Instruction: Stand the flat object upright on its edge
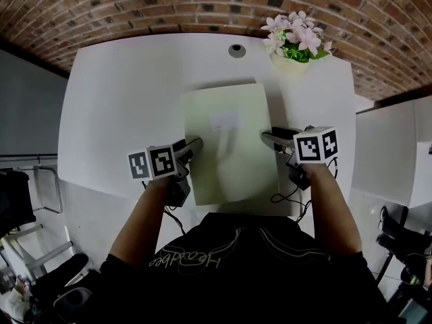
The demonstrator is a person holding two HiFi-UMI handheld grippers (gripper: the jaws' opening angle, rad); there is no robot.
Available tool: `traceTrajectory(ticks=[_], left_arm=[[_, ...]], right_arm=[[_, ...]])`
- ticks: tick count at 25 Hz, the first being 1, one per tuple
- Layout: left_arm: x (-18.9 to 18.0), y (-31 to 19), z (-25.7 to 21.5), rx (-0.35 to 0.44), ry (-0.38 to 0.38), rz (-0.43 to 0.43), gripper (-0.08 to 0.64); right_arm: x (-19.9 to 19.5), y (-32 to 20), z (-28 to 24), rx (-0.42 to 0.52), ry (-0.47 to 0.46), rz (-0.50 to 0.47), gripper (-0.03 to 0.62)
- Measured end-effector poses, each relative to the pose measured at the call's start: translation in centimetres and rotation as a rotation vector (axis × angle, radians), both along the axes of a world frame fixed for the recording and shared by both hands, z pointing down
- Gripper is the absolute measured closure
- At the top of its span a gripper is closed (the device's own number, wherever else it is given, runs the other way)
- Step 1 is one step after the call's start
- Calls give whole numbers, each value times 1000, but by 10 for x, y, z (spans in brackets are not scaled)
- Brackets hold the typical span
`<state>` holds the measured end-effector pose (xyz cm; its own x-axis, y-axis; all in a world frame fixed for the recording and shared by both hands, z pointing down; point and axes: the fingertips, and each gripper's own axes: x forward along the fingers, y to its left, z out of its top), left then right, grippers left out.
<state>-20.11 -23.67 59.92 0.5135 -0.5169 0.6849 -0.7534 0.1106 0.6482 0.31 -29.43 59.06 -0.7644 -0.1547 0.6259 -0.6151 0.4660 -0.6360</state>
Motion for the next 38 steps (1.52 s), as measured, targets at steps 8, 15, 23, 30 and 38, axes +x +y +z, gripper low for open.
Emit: traceTrajectory(ticks=[8,15,23,30,38], left_arm=[[1,1,-3,-2,-23,-1,313],[3,2,-4,-2,-27,13,316],[3,15,-25,54,-77,45,316],[2,28,-57,139,-151,84,316],[1,35,-95,251,-247,141,316]], right_arm=[[3,1,-1,40,28,7,428],[4,3,-3,79,58,-11,430],[3,15,-25,170,68,-16,430],[2,31,-52,266,85,-19,430],[2,41,-85,385,104,-6,433]])
